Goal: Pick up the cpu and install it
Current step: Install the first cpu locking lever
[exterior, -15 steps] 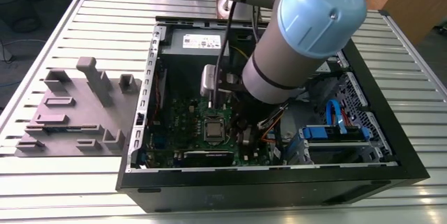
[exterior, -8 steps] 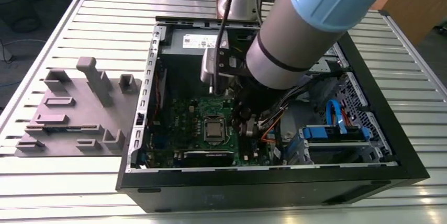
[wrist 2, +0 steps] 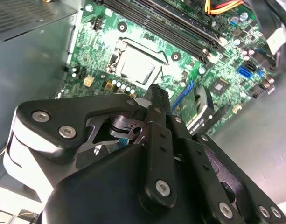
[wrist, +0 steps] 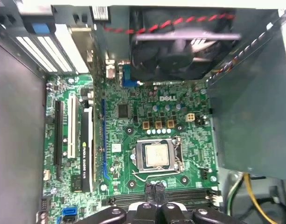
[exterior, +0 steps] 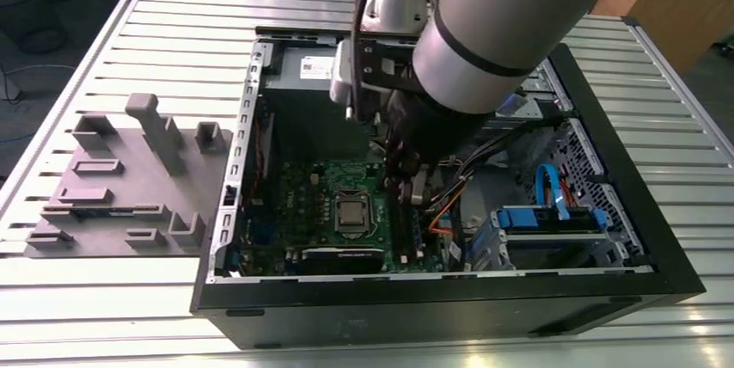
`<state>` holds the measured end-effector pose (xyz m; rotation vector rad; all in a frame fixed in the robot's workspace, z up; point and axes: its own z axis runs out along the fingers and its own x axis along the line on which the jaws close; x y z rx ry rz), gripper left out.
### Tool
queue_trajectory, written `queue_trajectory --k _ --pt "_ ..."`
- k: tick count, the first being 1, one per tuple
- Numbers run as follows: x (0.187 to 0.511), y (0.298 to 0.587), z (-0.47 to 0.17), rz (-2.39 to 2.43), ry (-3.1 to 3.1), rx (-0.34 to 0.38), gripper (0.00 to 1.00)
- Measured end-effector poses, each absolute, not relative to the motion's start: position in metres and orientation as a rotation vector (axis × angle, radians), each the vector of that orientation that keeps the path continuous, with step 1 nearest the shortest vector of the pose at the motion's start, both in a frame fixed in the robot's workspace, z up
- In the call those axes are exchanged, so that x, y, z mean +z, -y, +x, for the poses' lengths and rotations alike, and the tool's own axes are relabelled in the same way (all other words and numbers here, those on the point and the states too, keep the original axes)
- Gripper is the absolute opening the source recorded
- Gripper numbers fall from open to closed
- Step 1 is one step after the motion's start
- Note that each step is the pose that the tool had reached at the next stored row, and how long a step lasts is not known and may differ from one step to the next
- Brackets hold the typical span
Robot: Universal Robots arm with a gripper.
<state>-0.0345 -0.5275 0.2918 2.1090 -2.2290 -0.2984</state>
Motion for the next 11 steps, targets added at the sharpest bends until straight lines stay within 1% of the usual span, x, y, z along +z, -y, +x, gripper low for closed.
queue_trajectory --k 5,11 --pt "0.3049 0.5253 -0.0344 2.108 2.228 -0.296 0.11" --pt "0.3053 0.5247 -0.0344 2.107 2.228 -0.294 0.11"
